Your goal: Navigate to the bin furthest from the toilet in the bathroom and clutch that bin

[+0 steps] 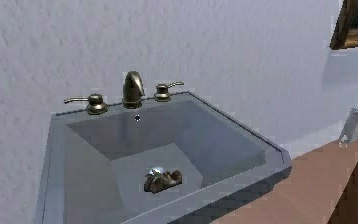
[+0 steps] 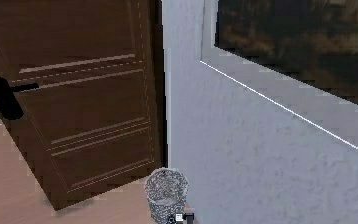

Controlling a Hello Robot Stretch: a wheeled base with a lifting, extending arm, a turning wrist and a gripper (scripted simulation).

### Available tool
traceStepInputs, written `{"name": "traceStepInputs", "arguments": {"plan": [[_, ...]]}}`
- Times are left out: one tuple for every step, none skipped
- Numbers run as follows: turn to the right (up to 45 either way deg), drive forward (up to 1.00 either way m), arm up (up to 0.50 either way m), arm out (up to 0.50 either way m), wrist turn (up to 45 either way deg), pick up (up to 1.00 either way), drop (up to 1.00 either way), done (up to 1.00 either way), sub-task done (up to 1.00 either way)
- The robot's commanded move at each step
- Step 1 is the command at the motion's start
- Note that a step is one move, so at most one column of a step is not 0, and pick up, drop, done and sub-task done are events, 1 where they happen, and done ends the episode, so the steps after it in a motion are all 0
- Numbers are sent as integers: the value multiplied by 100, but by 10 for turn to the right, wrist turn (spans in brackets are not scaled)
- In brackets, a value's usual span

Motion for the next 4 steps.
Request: {"name": "traceStepInputs", "arguments": {"plan": [[0,0,0,0,450,0,0,0,0],[0,0,0,0,360,0,0,0,0],[0,0,0,0,0,100,0,0,0],[0,0,10,0,0,0,0,0,0]]}}
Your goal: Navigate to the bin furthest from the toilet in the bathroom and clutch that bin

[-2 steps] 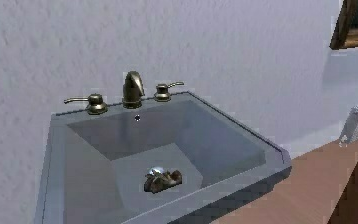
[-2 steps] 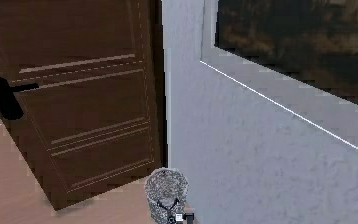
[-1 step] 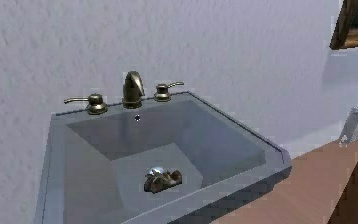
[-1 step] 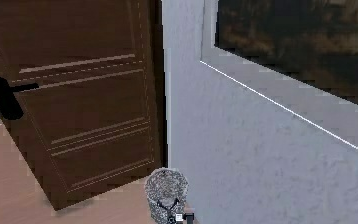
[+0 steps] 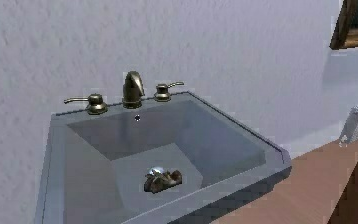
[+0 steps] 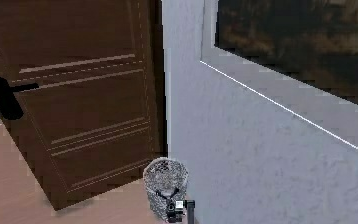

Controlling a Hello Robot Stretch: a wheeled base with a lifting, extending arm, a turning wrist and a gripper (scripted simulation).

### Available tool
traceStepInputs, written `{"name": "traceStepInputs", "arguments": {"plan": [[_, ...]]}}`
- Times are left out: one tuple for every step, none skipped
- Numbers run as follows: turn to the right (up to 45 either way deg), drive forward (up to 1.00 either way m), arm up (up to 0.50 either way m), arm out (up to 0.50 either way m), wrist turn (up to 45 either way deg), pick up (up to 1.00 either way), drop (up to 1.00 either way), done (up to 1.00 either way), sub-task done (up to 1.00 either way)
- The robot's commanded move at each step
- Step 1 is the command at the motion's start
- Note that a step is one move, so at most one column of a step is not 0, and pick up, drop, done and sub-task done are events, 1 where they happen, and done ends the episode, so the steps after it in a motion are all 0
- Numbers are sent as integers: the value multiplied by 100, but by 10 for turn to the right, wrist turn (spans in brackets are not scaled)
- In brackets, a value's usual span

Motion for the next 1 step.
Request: {"name": "traceStepInputs", "arguments": {"plan": [[0,0,0,0,0,0,0,100,0]]}}
